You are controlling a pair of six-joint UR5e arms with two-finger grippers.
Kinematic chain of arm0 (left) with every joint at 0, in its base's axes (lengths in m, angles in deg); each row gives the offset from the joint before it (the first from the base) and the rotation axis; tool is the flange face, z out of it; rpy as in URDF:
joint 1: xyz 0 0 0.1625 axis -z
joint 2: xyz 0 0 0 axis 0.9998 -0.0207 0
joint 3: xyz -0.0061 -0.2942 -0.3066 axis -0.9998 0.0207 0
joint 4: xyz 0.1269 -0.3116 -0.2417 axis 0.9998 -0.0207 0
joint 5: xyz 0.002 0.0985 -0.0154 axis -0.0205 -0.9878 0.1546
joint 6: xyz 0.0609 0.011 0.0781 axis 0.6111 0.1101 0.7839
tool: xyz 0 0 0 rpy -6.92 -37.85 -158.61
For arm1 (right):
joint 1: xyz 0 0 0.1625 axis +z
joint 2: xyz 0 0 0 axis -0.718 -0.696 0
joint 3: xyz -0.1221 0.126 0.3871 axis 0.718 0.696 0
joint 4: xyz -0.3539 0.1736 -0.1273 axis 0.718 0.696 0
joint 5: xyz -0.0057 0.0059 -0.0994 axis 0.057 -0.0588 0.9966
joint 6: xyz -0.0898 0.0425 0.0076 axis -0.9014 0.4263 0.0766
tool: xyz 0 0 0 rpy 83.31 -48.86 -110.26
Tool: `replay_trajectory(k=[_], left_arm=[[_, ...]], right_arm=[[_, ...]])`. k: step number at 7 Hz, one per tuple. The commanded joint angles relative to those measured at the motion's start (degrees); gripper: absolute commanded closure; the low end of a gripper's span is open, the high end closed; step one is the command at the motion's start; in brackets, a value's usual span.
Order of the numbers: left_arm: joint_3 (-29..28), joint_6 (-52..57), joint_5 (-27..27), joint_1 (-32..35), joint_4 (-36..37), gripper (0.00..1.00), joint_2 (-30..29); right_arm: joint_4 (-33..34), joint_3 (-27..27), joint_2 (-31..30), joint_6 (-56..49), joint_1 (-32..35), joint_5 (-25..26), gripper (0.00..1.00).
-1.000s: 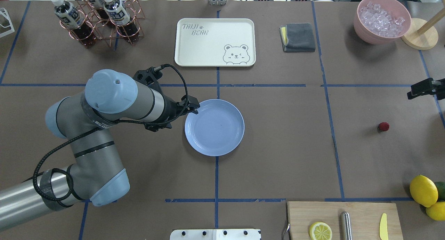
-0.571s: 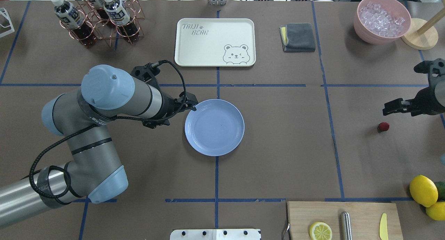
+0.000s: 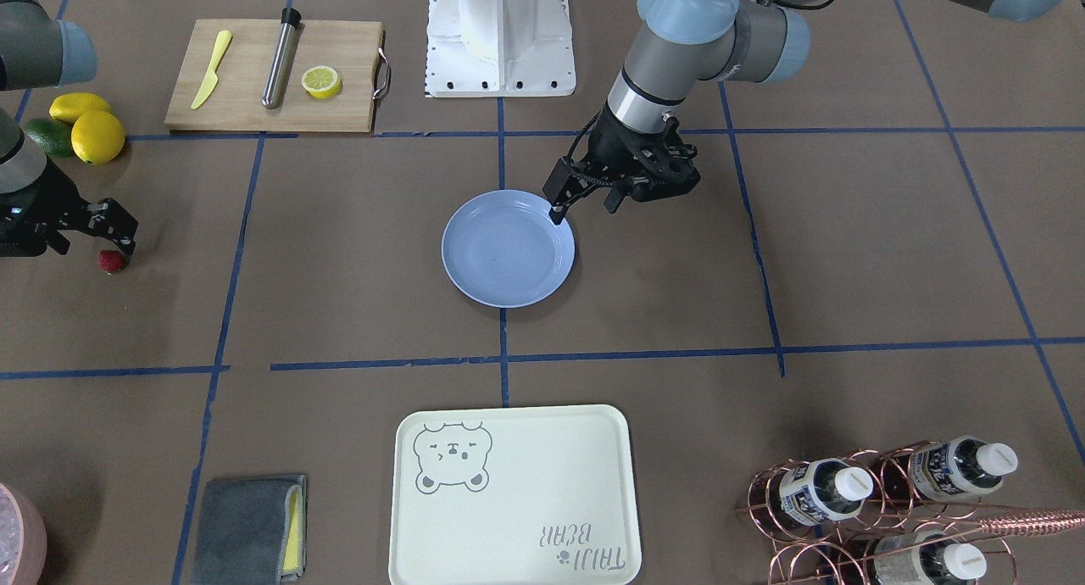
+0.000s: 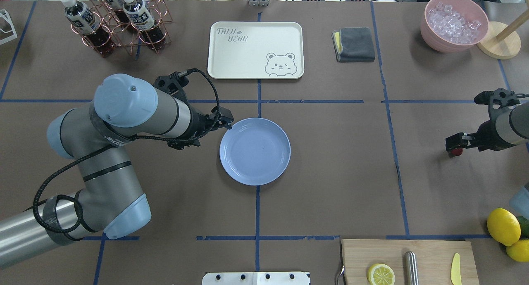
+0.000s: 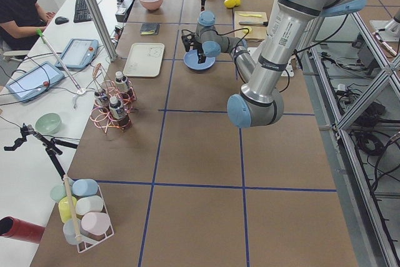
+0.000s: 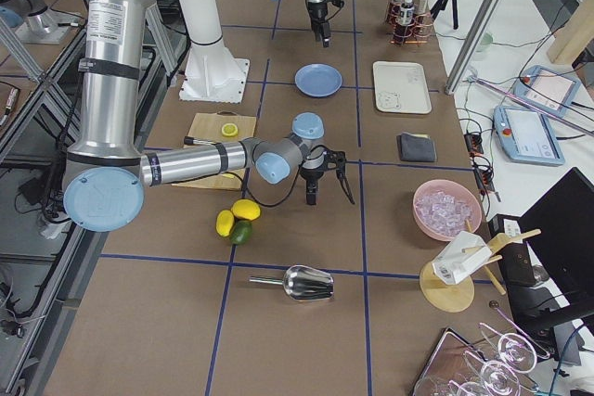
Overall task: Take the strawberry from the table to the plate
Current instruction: 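Set the plate down with the left gripper while the right gripper descends onto the strawberry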
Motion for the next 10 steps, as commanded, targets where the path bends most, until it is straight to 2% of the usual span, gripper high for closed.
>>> replay_trajectory(k=[1, 3, 9, 10], left_arm=[[0.0, 0.0, 0.0, 0.0, 0.0, 0.00, 0.0], [0.0, 0.0, 0.0, 0.0, 0.0, 0.00, 0.1], [0.0, 0.0, 0.0, 0.2, 0.0, 0.00, 0.0], [0.0, 0.0, 0.0, 0.4, 0.0, 0.00, 0.0]], right_arm=[[0.0, 3.4, 3.2, 0.0, -0.3, -0.1, 0.11], [0.0, 4.3, 4.2, -0.1, -0.4, -0.1, 0.22], [-0.1, 3.7, 2.3, -0.3, -0.6, -0.7, 0.22], [-0.1, 3.6, 2.0, -0.2, -0.7, -0.8, 0.26]])
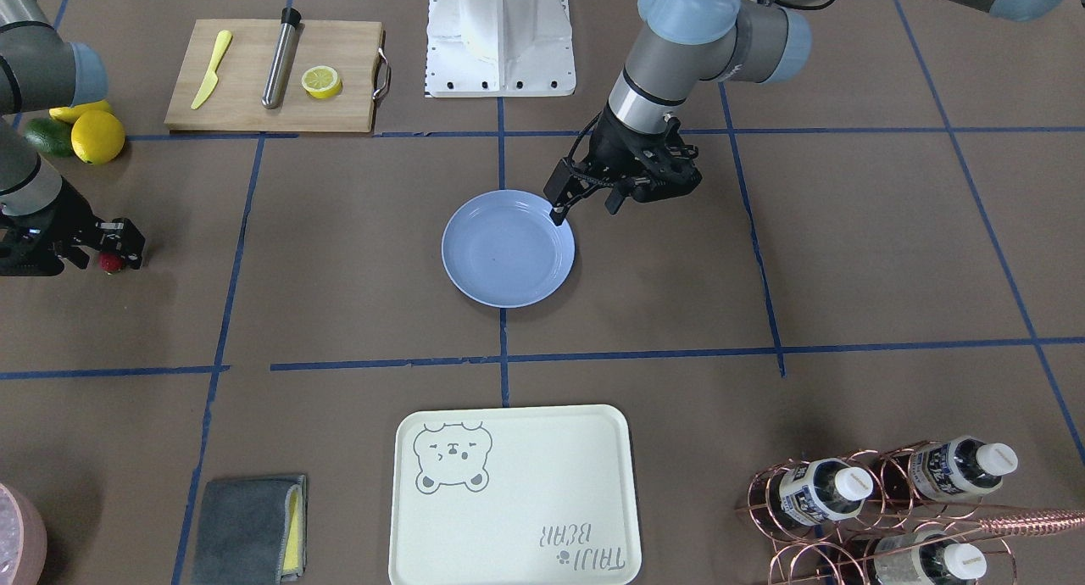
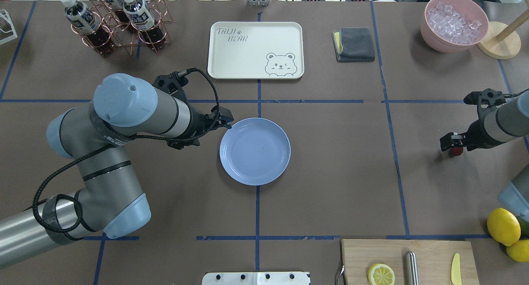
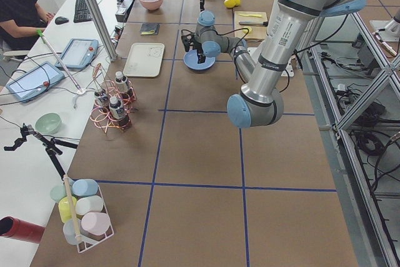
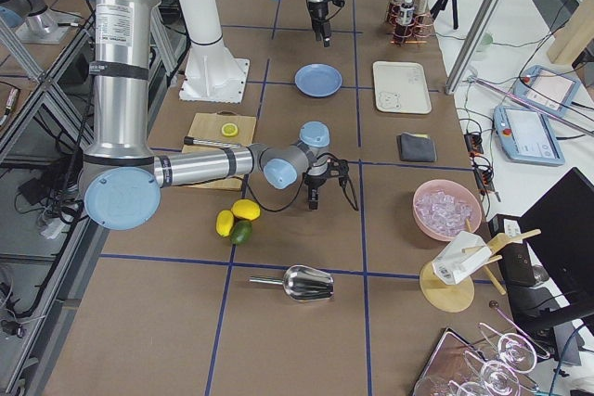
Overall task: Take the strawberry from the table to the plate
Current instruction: 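Set the plate down with the left gripper while the right gripper descends onto the strawberry, then lift the strawberry with the right gripper toward the plate while the left arm withdraws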
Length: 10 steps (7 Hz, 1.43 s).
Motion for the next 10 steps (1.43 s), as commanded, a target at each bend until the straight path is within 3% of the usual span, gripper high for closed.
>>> replay_trajectory(k=[1, 2, 3, 4, 5, 8, 10], left_arm=[[0.0, 0.0, 0.0, 0.2, 0.0, 0.00, 0.0], [-0.1, 0.0, 0.0, 0.2, 0.0, 0.00, 0.1], [-0.1, 0.0, 0.0, 0.2, -0.1, 0.00, 0.1], [-0.2, 0.0, -0.1, 0.2, -0.1, 0.00, 0.1], [-0.2, 0.0, -0.1, 0.2, -0.1, 0.00, 0.1], [0.0, 0.2, 0.0, 0.9, 0.0, 0.00, 0.2], [2.8, 9.6, 0.4, 4.6, 5.7, 0.00, 1.7]], right_arm=[[0.0, -0.1, -0.2, 0.2, -0.1, -0.1, 0.30], [0.1, -0.1, 0.0, 0.2, -0.1, 0.0, 0.30], [0.1, -0.1, 0.2, 0.2, -0.1, 0.1, 0.42], [0.1, -0.1, 0.3, 0.2, -0.1, 0.3, 0.64], [0.1, -0.2, 0.3, -0.1, -0.1, 0.4, 1.00], [1.0, -6.1, -0.4, 0.1, 0.2, -0.1, 1.00], [1.1, -9.7, 1.8, 2.3, -0.2, -1.6, 1.00]])
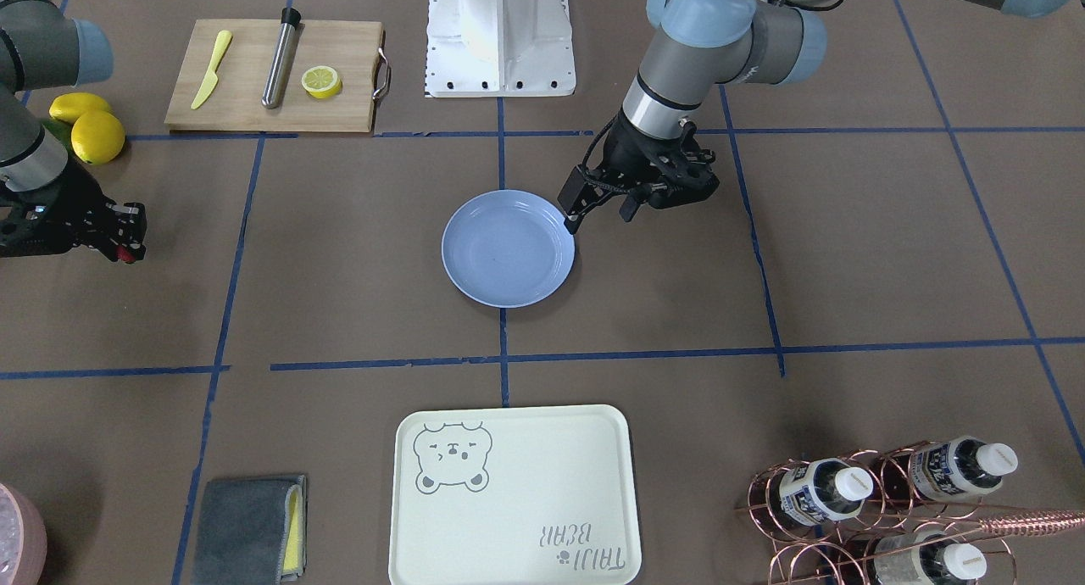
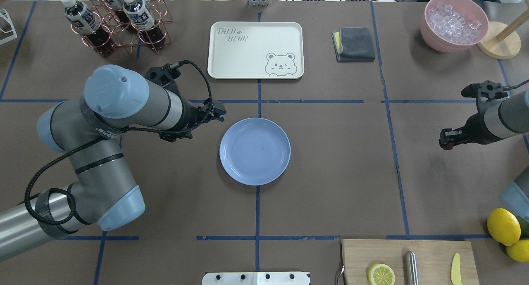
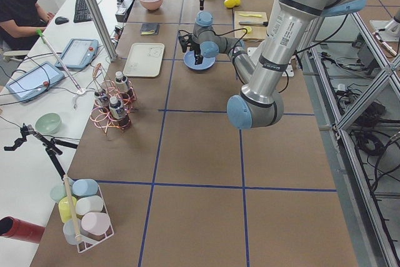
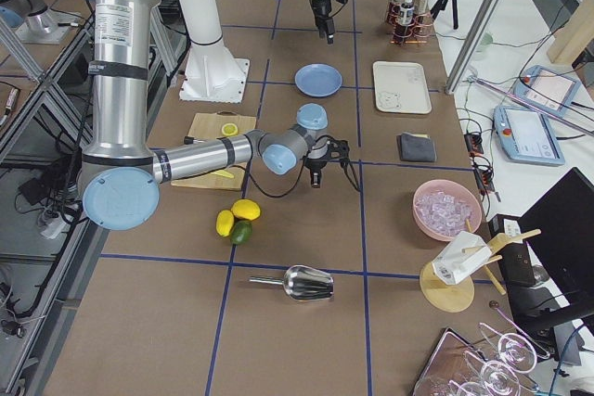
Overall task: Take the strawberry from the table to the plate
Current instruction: 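Lift the strawberry with the right gripper toward the plate while the left arm withdraws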
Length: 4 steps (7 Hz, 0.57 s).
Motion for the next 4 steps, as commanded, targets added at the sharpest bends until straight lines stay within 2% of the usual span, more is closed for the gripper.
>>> replay_trajectory(k=[1, 3, 4], left_arm=[[2.5, 12.4, 0.3, 5.0, 7.5, 0.00, 1.4], [3.9, 23.7, 0.8, 9.0, 8.2, 0.00, 6.4], [3.9, 30.3, 2.9, 11.8, 8.4, 0.00, 8.9]], right_arm=[[0.2, -1.9, 6.3, 7.4, -0.2, -3.5, 1.00], [0.2, -1.8, 14.3, 18.7, -5.5, -3.3, 1.00], [0.9, -1.1, 19.2, 23.6, -10.2, -0.8, 1.00]])
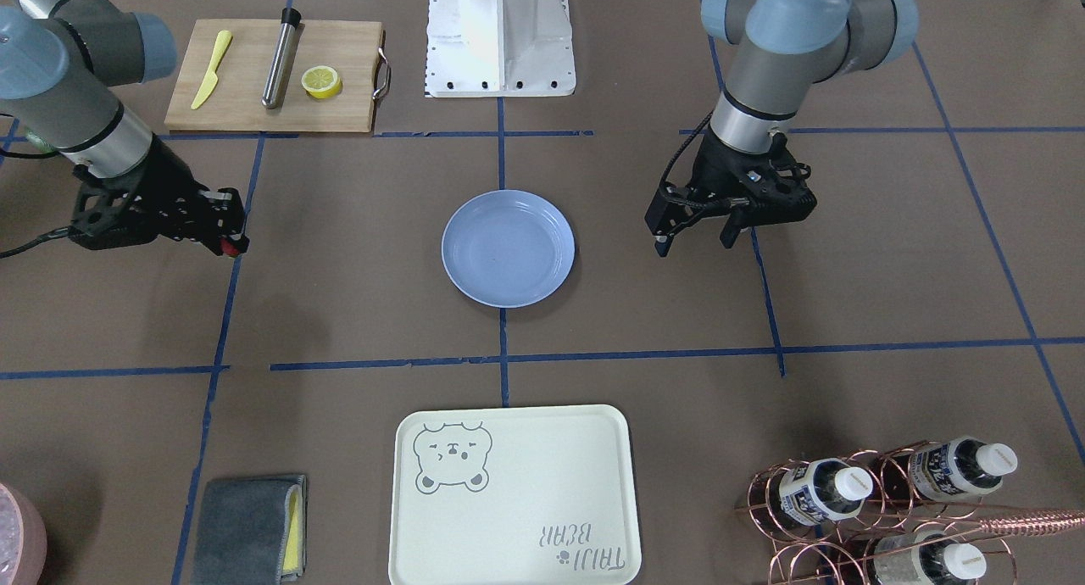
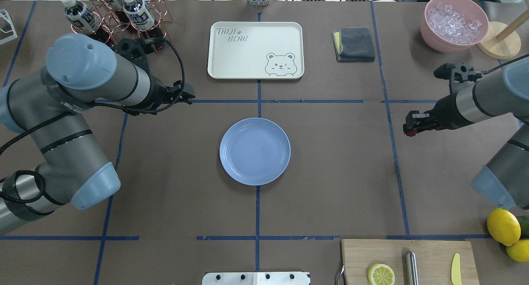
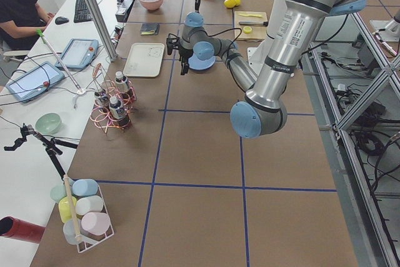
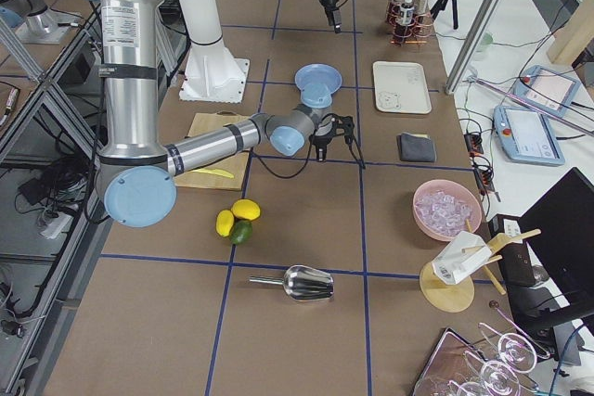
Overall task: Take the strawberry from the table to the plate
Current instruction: 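Lift the strawberry with the right gripper toward the plate while the left arm withdraws, then lower the strawberry onto the plate center and open the right gripper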
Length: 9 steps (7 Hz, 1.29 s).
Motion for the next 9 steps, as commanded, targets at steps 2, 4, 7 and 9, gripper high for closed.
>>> replay_trajectory(k=[2, 4, 7, 9], left_arm=[[-0.1, 20.1, 2.6, 8.6, 0.5, 0.00, 7.0], [-0.6, 30.3, 3.0, 14.1, 0.4, 0.00, 10.3], [-1.2, 36.8, 5.4, 17.7, -0.1, 0.00, 12.9], [-1.6, 39.3, 5.5, 19.4, -0.2, 0.00, 13.5]], right_arm=[[10.1, 5.7, 20.2, 11.9, -12.2, 10.5, 1.00], [11.1, 11.2, 27.4, 14.8, -15.5, 12.6, 1.00], [10.8, 21.7, 34.3, 14.7, -18.3, 16.1, 1.00], [10.9, 23.3, 34.3, 14.6, -18.4, 16.1, 1.00]])
